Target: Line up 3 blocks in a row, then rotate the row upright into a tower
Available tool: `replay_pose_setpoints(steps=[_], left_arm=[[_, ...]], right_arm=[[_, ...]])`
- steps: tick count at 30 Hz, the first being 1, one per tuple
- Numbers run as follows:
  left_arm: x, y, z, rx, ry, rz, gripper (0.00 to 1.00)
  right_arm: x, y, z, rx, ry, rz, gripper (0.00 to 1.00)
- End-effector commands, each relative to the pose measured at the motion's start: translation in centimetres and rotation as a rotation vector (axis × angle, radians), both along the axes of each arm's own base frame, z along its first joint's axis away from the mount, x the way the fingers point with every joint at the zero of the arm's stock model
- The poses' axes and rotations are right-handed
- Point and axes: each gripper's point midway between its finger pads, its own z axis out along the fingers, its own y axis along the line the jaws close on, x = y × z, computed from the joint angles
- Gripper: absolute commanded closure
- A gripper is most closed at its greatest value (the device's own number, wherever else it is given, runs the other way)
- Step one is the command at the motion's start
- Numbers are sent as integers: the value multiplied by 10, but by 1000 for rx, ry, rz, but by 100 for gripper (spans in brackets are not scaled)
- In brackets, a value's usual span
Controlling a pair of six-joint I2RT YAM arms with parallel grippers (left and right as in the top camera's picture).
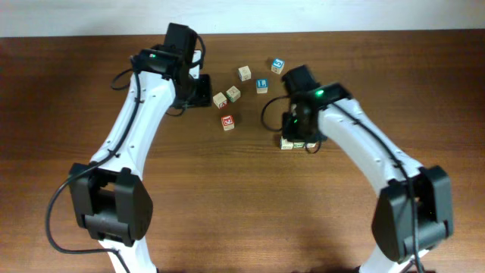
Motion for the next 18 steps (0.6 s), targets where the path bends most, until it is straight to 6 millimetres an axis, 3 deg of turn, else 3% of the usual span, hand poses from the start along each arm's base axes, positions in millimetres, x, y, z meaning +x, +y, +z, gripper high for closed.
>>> replay_pose_setpoints(steps=[1, 2, 5, 8, 11, 18], left_arm=[[-12, -26, -20, -22, 65, -23, 78], [-14, -34, -26, -28, 83, -40, 87], [-22, -54, -45, -60, 141, -80, 99], [-26, -72, -62, -119, 194, -111, 100], [-26, -76, -80, -130, 229, -115, 100], [-19, -79, -85, -136, 209, -118, 100]], right_arm=[[5, -36, 4, 35, 22, -67, 88], [4, -45, 0, 67, 41, -70, 96], [8, -66, -15, 137, 50, -67, 96], [10, -73, -34, 162, 46, -65, 96], [9, -75, -58, 170, 52, -74, 96], [21, -69, -85, 201, 39, -66, 96]])
